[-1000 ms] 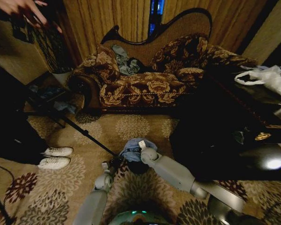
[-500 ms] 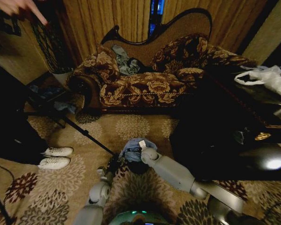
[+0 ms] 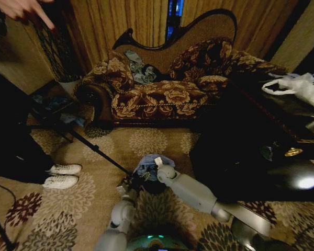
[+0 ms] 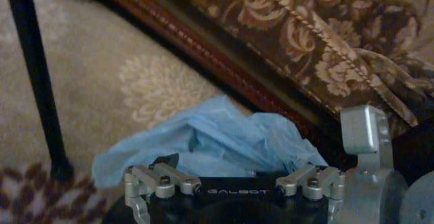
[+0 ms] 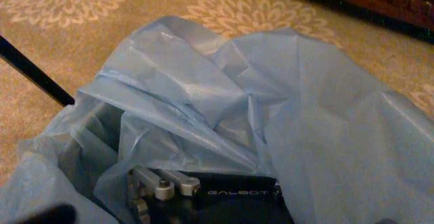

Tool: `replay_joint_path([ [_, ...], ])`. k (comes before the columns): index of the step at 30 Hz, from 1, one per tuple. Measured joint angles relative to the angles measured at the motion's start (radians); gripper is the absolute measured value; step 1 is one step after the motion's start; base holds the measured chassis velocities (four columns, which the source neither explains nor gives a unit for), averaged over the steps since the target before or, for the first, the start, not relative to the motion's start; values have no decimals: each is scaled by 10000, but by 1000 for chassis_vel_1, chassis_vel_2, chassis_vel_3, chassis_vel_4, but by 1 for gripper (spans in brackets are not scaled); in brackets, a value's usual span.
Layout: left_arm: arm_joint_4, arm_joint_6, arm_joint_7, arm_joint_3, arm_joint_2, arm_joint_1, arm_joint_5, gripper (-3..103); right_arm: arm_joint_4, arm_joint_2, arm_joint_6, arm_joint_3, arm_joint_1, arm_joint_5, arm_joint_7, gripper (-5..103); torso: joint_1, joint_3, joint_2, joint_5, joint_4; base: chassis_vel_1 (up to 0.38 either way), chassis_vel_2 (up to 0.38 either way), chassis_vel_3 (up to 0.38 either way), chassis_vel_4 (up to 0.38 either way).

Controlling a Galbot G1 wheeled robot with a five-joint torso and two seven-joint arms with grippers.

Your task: Place a garbage bag over the trash bin.

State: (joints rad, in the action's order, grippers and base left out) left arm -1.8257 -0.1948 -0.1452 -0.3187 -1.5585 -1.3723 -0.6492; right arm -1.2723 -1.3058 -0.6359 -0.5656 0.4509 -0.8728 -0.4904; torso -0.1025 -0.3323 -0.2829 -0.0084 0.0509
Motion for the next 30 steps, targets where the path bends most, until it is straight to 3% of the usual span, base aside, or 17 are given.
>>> replay_joint_path([
  [2, 46, -70, -311, 108, -26, -6, -229, 100, 7, 0, 6, 0, 12, 1, 13, 100, 0, 0, 0, 0, 0, 0, 0, 0, 0],
  [10, 282, -141, -543, 169, -15, 64, -265, 102, 62, -9, 66, 45, 26, 4, 36, 100, 0, 0, 0, 0, 0, 0, 0, 0, 0],
  [13, 375, -138, -555, 177, -51, 122, -279, 92, 94, -5, 130, 45, 50, 24, 39, 100, 0, 0, 0, -1, 0, 0, 0, 0, 0],
  [18, 395, -134, -516, 218, -43, 97, -277, 84, 140, -7, 163, 33, 58, 48, 44, 100, 0, 0, 0, 0, -1, 0, 0, 0, 0],
  [24, 486, -62, -454, 259, -7, 103, -266, 64, 223, -104, 192, 6, 18, 52, 45, 100, 0, 0, 0, 5, -1, 0, 0, 0, 0],
  [30, 512, -45, -430, 310, 16, 142, -231, 51, 266, -142, 251, 10, -26, 64, 32, 100, 0, 0, 0, -2, -1, 0, 0, 0, 0],
])
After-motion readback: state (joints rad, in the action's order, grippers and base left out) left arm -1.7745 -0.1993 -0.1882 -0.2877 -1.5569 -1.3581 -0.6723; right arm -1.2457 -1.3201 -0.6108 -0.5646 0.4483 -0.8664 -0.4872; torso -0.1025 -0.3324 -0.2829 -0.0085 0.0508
